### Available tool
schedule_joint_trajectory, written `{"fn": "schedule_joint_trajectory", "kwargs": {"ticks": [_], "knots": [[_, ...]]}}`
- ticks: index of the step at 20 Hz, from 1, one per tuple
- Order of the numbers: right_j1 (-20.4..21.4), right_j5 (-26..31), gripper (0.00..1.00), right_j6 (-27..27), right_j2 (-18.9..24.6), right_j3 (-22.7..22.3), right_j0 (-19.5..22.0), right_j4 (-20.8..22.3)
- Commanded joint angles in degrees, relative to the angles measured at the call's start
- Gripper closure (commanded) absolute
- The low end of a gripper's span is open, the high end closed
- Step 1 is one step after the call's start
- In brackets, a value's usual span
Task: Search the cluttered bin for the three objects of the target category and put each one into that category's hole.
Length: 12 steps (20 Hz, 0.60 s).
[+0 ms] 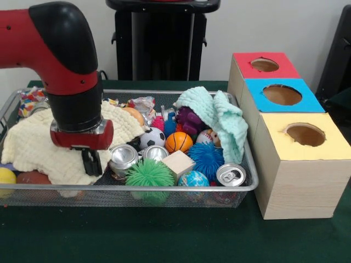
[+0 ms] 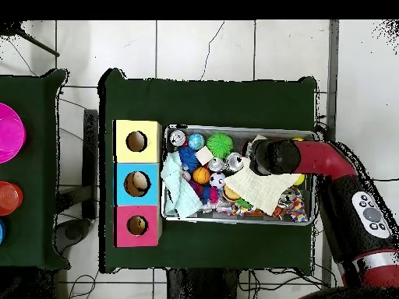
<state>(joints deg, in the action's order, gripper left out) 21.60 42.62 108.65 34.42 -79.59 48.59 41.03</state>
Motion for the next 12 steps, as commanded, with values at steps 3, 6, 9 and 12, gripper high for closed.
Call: {"fn": "schedule_joint_trajectory", "kwargs": {"ticks": [3,6,9,12], "knots": [[18.1,5.2,1.00,1.6,-3.9,-15.3,-3.3,-4.6],[22.2,7.0,1.00,3.5,-5.3,-17.3,-5.3,-6.6],[24.6,6.5,1.00,4.2,-6.6,-18.6,-6.9,-8.0],[25.3,6.6,1.00,4.0,-7.6,-18.9,-7.8,-9.2]]}}
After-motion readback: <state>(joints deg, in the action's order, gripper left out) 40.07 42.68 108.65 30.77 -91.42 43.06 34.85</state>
